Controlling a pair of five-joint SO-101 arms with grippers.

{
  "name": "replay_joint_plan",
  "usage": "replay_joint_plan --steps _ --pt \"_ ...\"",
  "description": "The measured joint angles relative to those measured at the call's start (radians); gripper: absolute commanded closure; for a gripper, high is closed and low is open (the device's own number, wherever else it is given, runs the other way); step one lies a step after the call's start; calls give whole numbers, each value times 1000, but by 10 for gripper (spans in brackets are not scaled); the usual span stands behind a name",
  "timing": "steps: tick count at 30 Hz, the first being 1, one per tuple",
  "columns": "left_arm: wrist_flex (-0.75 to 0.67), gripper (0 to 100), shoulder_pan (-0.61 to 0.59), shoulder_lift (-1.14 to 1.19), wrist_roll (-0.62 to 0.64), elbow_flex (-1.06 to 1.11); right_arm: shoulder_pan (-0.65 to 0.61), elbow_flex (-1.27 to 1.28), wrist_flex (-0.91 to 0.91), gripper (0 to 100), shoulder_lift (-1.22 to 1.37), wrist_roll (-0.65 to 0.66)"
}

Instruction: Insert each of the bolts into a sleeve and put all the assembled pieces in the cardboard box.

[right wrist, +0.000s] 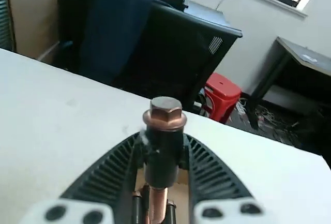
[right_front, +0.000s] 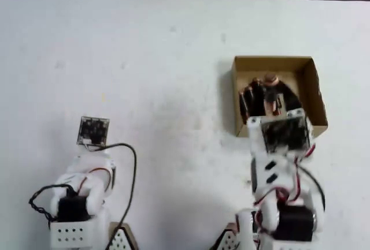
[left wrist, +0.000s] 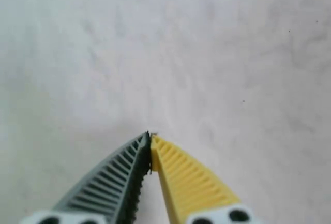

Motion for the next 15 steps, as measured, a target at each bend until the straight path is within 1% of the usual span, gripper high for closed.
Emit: replay_joint_plan --steps 4,7,15 --pt "23 977 0 0 0 0 83 -140 5 982 255 0" --pt "46 977 0 0 -9 0 115 -226 5 982 465 0" --pt "49 977 0 0 -14 0 215 -436 8 982 985 25"
